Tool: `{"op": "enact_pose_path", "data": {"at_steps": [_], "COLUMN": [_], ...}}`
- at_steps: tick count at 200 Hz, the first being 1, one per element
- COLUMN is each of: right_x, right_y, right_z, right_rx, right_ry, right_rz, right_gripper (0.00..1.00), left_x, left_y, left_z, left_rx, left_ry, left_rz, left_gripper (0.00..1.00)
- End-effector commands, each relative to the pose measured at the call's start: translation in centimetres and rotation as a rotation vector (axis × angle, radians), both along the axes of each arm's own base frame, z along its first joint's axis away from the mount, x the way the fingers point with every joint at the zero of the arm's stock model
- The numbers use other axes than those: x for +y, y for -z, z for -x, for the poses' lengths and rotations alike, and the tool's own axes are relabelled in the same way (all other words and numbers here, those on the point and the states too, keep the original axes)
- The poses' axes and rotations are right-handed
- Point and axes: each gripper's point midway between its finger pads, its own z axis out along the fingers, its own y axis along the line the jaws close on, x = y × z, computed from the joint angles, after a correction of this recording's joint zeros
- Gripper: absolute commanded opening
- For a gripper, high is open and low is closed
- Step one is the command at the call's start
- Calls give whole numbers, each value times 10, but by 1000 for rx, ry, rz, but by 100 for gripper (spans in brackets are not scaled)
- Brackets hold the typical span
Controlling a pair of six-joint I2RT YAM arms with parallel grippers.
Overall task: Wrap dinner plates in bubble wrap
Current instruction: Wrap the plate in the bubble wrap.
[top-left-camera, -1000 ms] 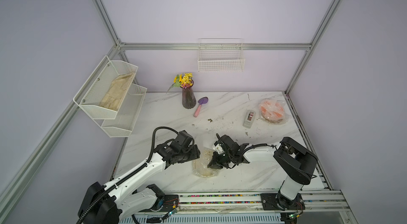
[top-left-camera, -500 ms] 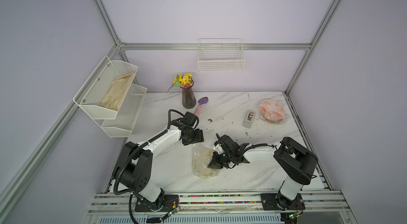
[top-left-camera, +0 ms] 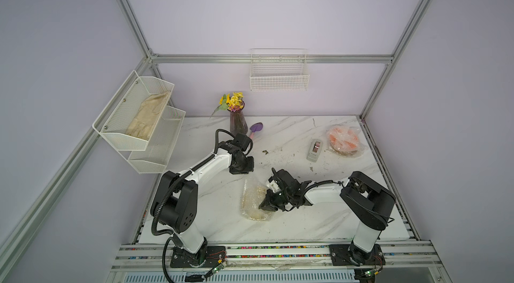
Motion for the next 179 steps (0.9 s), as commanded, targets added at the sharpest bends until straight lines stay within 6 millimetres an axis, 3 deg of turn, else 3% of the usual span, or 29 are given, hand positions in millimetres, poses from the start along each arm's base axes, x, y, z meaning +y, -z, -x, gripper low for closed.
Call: {"op": "enact_pose_path", "data": {"at_steps": [1,48,65,81,111,132,160,179], "right_x": [-37,-37,-39,-40,-40,-37,-42,-57], "right_y": [62,72,74,73,61,30,-10,4], "right_z": [6,6,8,7,3,-5,-18,-25], "right_rx": [65,84,90,87,61,24,-28,-34], "right_ry": [116,140,141,147,155,170,167,146], "right_rz": [234,235,239,241,235,194,150,209], "right_gripper": [0,0,0,0,0,0,0,0], "left_x": [-38,-67,-75,-69,-43,-27,-22,-24], "left_y": [-40,-1,18,45,94,119,132,133], "left_z": [3,87,106,122,140,153,156,153], "left_rx": [-46,129,182,232,294,359,385,383], "left_ry": [67,-14,-63,-117,-169,-183,-183,-168], "left_rz": [196,337,430,419,295,209,172,169], "left_gripper": [4,6,7,6,6,5,6,5]}}
